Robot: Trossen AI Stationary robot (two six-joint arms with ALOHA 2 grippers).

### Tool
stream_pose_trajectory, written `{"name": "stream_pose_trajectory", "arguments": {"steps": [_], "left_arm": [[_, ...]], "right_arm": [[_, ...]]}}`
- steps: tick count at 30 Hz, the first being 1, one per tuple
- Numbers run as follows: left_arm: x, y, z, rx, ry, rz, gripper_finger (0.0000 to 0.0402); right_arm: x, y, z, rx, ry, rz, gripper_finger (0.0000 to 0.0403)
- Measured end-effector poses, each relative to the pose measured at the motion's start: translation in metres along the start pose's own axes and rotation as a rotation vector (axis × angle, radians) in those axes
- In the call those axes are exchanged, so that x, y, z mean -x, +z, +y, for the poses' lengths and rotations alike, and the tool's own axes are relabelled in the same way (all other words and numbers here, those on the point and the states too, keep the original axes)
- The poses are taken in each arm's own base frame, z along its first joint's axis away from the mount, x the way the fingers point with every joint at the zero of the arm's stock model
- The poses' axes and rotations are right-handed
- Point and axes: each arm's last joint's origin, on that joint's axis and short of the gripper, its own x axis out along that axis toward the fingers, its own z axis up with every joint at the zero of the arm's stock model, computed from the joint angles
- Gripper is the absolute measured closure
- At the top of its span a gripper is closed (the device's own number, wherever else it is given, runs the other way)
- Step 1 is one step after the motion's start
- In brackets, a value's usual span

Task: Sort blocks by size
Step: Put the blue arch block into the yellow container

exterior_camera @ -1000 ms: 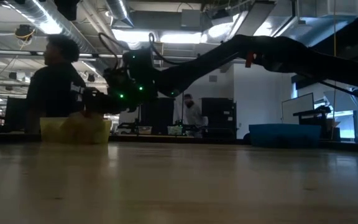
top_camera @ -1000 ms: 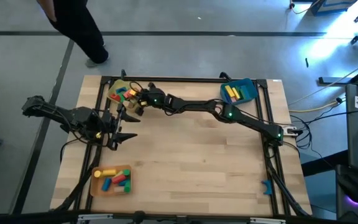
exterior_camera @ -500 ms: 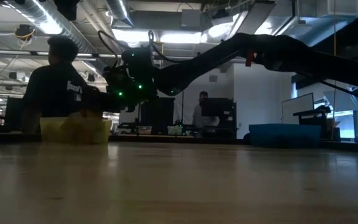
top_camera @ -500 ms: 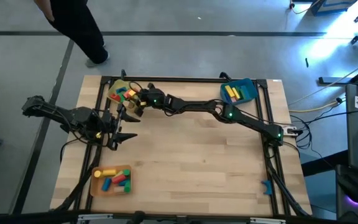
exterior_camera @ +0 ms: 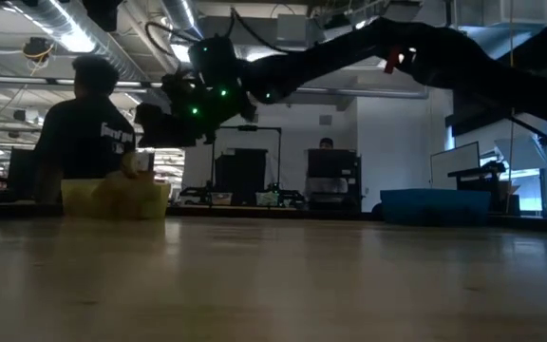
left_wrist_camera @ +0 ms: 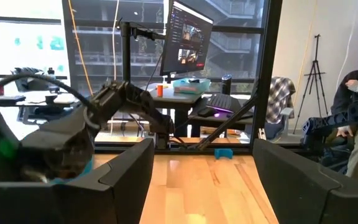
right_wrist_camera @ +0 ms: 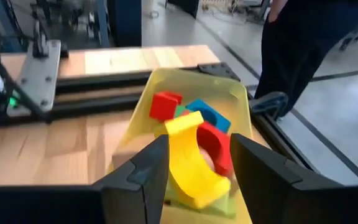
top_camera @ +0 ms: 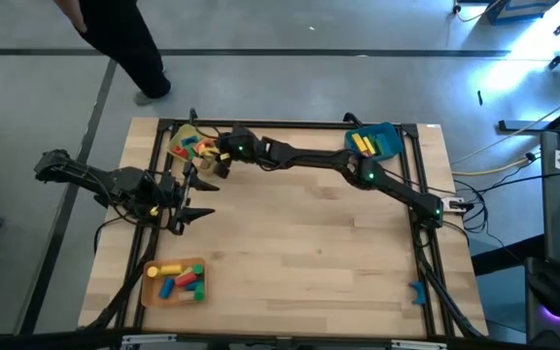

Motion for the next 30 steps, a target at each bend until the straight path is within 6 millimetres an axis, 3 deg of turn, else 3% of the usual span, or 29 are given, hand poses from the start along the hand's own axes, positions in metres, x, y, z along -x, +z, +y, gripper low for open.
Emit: {"name": "stream_pose_trajectory", "arguments": {"steps": [12,18,25,30], "left_arm": [[0.000,-0.001,0.000,-0.002,0.000,0.012,0.0141],[0.000,-0.005,0.000,0.005,-0.001,0.048,0.0141],[0.002,-0.019,0.000,-0.022,0.003,0.187,0.0141],[-0.002,-0.037,0.000,0.005,0.012,0.237,0.0141]], "right_arm": [[0.049,0.035,0.002,0.149,0.048,0.269,0.0230],[0.099,0.051,0.007,0.213,0.099,0.527,0.0230],[0.152,0.058,0.035,0.248,0.154,0.788,0.0230],[0.174,0.051,0.060,0.233,0.168,0.929,0.0230]]}}
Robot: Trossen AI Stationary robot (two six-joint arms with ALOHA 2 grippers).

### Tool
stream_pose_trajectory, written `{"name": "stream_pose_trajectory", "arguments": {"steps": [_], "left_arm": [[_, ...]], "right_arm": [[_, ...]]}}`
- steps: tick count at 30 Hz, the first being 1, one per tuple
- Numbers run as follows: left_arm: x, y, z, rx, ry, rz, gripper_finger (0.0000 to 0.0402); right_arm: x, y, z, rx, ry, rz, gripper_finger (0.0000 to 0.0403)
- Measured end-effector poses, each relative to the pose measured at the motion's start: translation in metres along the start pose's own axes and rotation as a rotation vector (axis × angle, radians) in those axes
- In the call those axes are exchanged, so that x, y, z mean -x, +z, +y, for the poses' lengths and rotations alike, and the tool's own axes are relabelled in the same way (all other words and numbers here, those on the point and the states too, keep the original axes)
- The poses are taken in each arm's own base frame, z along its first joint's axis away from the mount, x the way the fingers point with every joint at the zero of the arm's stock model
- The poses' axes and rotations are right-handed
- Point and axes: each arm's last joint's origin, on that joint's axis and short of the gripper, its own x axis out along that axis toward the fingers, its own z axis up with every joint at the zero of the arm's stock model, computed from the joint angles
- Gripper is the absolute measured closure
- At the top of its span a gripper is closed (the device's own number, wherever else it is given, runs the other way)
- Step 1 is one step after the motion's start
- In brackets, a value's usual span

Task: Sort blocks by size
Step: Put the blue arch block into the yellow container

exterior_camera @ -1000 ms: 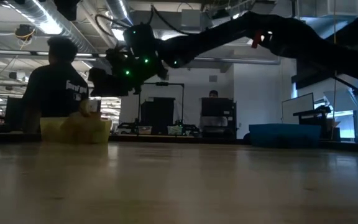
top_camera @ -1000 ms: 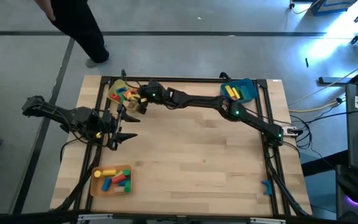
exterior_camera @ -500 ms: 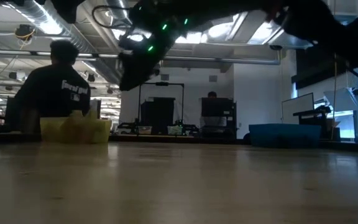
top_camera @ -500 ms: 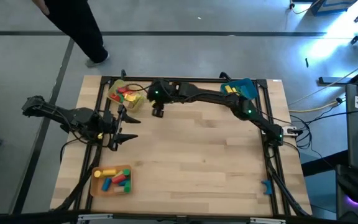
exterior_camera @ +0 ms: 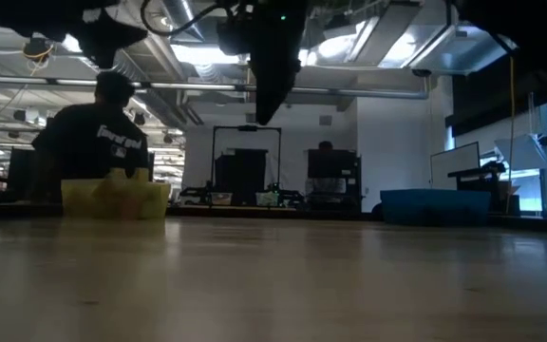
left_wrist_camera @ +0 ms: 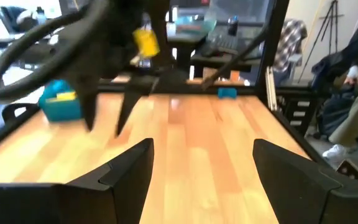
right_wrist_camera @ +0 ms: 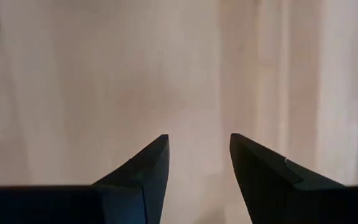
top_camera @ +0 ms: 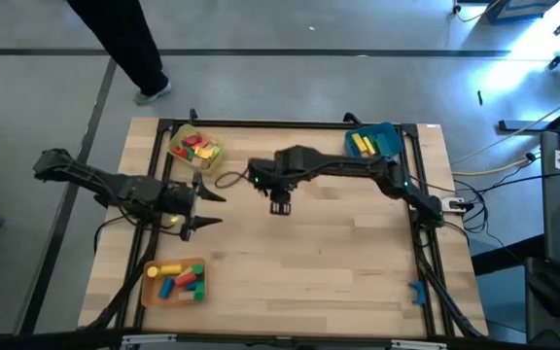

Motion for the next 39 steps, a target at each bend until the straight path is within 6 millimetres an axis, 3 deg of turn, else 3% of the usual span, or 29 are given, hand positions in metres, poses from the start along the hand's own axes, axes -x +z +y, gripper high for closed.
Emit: {"name": "stream_pose_trajectory", "arguments": {"steps": [7,11,16,29,34,39], "left_arm": [[-0.013,-0.019,-0.002,0.042,0.015,0.107,0.0141],[-0.020,-0.025,-0.004,0.092,0.023,0.153,0.0141],[-0.030,-0.033,-0.006,0.073,0.031,0.207,0.0141],[-0.040,-0.028,-0.006,-0.041,0.038,0.133,0.0141],[-0.041,-0.024,-0.004,-0.068,0.050,0.096,0.0141],[-0.041,-0.022,-0.002,-0.092,0.062,0.071,0.0141]], "right_arm": [[-0.002,-0.017,0.045,-0.016,-0.016,0.146,0.0230],[-0.005,-0.034,0.074,-0.038,-0.140,0.264,0.0230],[-0.001,-0.058,0.108,-0.070,-0.147,0.290,0.0230],[0.031,-0.180,0.150,-0.388,-0.179,0.361,0.0230],[0.033,-0.223,0.175,-0.373,-0.139,0.457,0.0230],[0.030,-0.252,0.200,-0.293,-0.074,0.567,0.0230]]}}
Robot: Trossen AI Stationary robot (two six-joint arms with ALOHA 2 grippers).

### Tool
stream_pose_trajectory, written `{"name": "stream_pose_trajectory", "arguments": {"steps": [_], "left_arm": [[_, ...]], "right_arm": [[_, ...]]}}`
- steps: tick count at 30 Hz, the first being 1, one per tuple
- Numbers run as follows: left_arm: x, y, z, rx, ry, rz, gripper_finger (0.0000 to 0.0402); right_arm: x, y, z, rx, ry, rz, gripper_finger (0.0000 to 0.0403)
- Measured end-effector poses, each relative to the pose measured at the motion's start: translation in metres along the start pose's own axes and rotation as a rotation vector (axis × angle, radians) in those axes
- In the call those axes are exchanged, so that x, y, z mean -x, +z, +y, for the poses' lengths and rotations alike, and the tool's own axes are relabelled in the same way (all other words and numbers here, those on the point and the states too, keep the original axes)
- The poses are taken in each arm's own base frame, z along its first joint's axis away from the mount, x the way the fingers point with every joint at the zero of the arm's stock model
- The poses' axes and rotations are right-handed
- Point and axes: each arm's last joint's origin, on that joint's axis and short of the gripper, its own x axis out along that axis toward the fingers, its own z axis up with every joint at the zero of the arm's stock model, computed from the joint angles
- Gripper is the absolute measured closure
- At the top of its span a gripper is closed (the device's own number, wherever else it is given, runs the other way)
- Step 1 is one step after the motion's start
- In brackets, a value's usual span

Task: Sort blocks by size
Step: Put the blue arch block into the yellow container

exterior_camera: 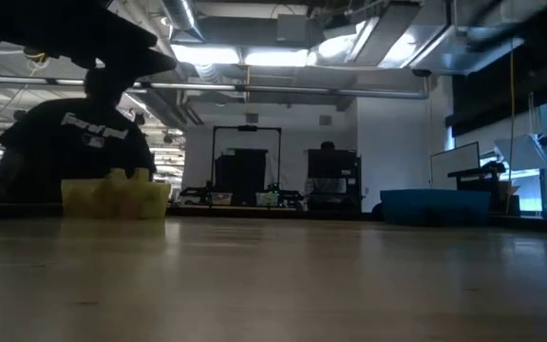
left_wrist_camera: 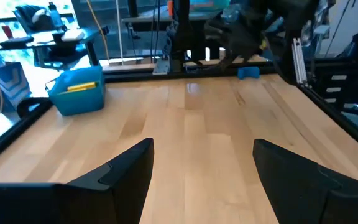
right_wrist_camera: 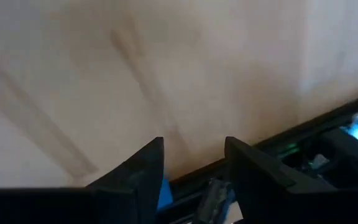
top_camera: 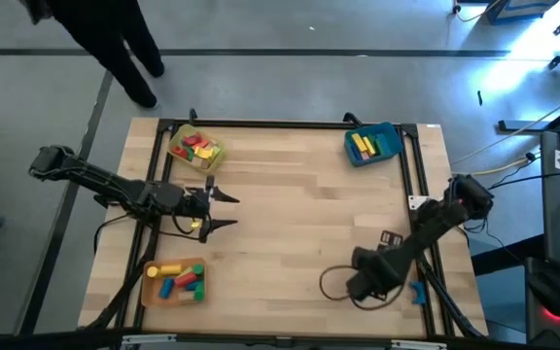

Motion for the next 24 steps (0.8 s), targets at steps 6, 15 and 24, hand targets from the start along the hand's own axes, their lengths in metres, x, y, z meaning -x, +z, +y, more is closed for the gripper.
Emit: {"name": "stream_pose_trajectory", "arguments": {"steps": [6,15,24], "left_arm": [[0.000,0.003,0.002,0.003,0.013,-0.029,0.0141],[0.000,0.005,0.002,-0.003,0.014,-0.052,0.0141],[0.000,0.005,0.002,-0.003,0.014,-0.050,0.0141]], "right_arm": [[-0.019,-0.027,0.019,0.157,0.038,0.013,0.0230],[-0.052,-0.065,0.030,0.318,0.055,0.110,0.0230],[-0.082,-0.086,0.027,0.341,0.019,0.162,0.0230]]}}
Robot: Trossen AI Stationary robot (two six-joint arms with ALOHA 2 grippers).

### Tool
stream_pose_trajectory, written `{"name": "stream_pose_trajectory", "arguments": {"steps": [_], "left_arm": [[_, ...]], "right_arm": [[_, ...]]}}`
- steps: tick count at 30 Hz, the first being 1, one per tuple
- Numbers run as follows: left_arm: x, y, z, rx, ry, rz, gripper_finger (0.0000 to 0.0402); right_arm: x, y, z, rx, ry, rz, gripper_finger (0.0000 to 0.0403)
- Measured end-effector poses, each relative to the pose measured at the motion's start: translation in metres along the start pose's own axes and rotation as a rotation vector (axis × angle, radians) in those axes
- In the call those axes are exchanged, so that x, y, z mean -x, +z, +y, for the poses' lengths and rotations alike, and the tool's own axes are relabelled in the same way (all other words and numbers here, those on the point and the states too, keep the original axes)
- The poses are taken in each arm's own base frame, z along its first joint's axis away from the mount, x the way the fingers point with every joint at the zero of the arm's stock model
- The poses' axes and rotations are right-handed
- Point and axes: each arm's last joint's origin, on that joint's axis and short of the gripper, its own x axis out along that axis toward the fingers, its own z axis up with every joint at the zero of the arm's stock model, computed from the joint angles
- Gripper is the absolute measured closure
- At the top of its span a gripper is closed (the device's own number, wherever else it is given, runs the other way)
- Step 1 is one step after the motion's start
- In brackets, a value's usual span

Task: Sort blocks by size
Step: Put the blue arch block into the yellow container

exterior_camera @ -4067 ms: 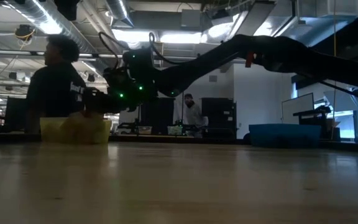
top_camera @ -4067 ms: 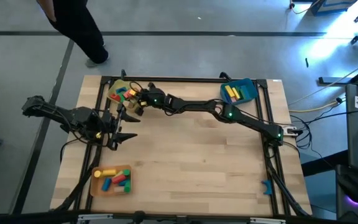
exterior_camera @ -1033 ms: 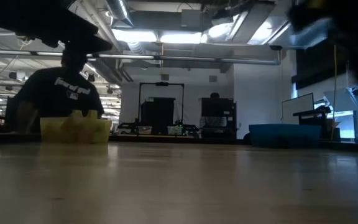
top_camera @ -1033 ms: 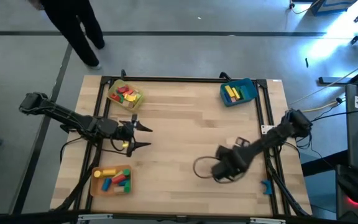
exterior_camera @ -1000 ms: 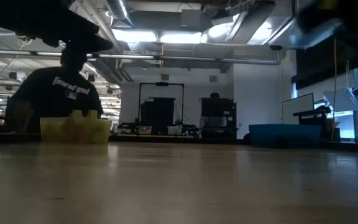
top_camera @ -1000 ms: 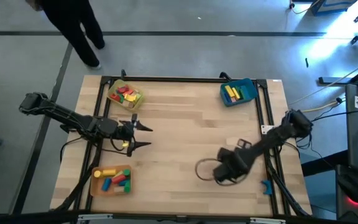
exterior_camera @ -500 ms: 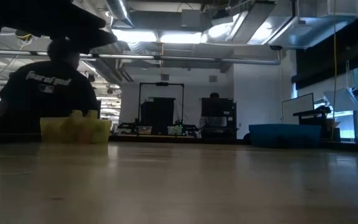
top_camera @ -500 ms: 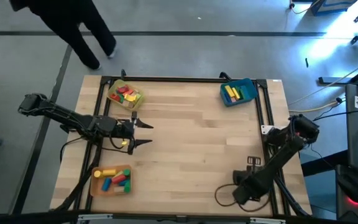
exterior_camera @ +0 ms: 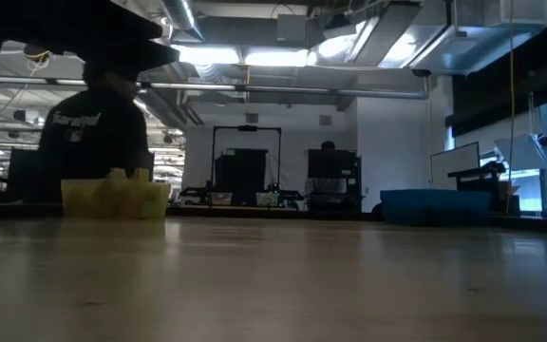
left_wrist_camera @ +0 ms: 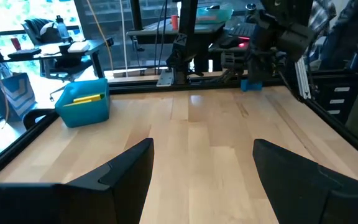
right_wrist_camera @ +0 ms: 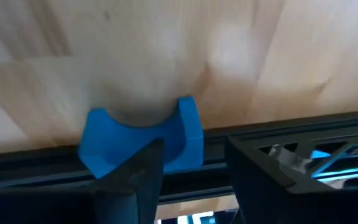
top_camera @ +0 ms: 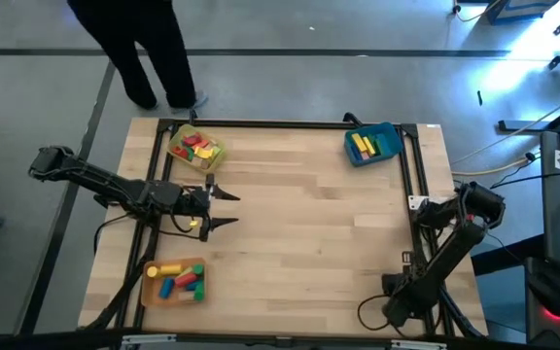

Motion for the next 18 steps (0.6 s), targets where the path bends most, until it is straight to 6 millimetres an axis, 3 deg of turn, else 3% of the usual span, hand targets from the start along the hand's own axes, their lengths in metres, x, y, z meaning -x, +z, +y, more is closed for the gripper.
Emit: {"name": "stream_pose_trajectory", "arguments": {"steps": [6,13,18], "left_arm": [[0.000,0.000,0.000,0.000,0.000,0.001,0.0141],[0.000,0.000,0.000,-0.005,0.000,0.002,0.0141],[0.000,0.000,0.000,-0.006,0.000,0.001,0.0141]], "right_arm": [[-0.017,0.001,-0.007,-0.003,0.027,0.051,0.0249],[-0.024,0.004,-0.007,-0.020,0.057,0.033,0.0348],[-0.021,0.007,-0.007,-0.052,0.061,0.020,0.0353]]}}
